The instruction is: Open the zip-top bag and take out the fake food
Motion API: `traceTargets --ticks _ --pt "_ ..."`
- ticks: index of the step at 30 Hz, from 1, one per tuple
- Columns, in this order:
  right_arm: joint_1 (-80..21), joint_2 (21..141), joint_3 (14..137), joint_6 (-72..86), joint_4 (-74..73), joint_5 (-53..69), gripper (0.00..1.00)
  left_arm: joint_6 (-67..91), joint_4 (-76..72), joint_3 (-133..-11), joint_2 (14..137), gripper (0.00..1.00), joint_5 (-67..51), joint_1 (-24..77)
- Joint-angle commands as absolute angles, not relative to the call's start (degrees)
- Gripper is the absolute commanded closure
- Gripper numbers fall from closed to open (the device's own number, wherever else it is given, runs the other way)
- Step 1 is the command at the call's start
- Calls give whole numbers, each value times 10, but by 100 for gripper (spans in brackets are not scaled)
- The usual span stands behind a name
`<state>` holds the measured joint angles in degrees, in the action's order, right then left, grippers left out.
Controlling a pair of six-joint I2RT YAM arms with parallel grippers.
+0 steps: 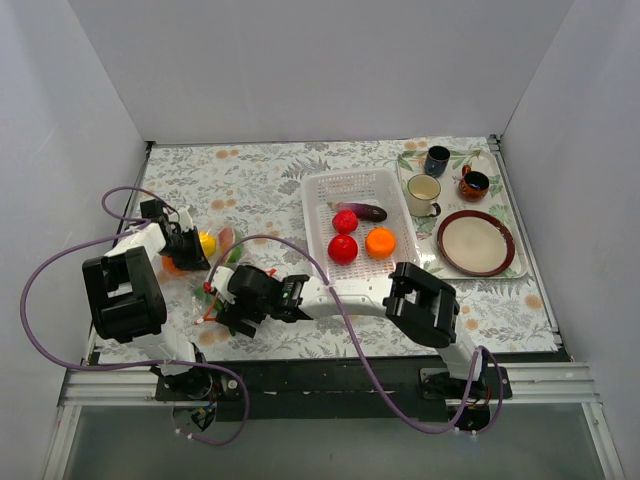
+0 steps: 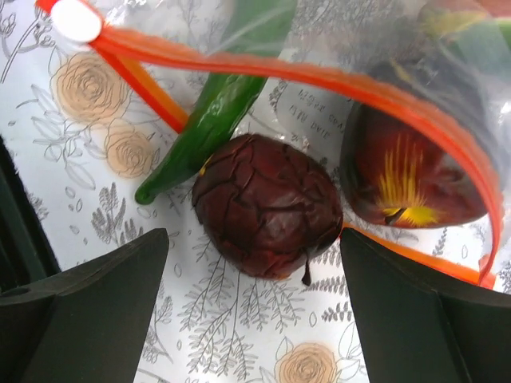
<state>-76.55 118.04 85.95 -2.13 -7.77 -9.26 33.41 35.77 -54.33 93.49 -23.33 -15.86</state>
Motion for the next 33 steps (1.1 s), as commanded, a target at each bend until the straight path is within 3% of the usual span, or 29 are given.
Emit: traceTargets --ticks 1,6,7,15,16,17,26,33 --pt "-745 1194 897 -19 -54 -82 4 322 359 -539 910 100 -230 -162" --pt "-737 1193 883 -9 -48 -65 20 316 359 -534 908 100 -234 -163" --pt "-737 1190 873 -9 -47 -63 29 316 358 -533 910 100 -233 -162" --pt "-737 1113 819 -14 -50 -77 71 320 352 -533 915 100 -231 -162" --pt "-737 1099 813 -15 -50 -83 84 320 351 -533 917 100 -231 -162" --pt "-736 1084 799 -18 -51 -97 88 320 351 -533 918 100 -230 -162" --pt "-684 920 748 -38 -57 -169 91 324 345 -532 928 100 -230 -162" --pt "-526 902 722 33 -107 -258 99 325 346 -532 925 100 -236 -162"
